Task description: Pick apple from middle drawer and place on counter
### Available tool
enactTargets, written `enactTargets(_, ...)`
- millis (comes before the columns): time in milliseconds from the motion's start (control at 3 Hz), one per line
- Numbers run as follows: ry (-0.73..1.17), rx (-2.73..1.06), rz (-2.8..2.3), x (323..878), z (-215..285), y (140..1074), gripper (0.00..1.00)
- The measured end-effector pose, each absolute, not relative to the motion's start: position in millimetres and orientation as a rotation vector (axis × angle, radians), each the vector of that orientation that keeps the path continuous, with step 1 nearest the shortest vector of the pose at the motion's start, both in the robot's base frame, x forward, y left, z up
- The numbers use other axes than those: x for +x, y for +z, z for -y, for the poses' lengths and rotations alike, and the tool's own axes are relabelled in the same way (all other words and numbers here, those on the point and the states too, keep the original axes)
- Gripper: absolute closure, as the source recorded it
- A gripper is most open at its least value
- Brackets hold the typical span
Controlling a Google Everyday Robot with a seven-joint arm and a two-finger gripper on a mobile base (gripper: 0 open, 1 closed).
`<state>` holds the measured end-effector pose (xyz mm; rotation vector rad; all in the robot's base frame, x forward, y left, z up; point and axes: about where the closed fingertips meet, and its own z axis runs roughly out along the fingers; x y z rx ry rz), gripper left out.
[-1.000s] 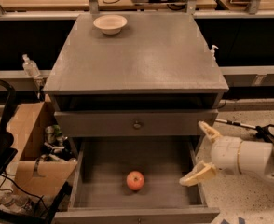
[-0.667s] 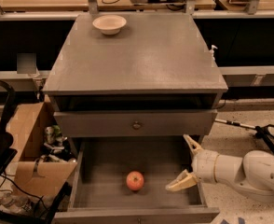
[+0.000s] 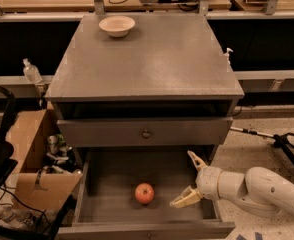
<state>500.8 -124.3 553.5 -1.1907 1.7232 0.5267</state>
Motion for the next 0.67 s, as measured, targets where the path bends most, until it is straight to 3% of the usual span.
enactTargets(667, 0.585, -1.313, -1.766, 520.6, 89.4, 464.4, 0.0)
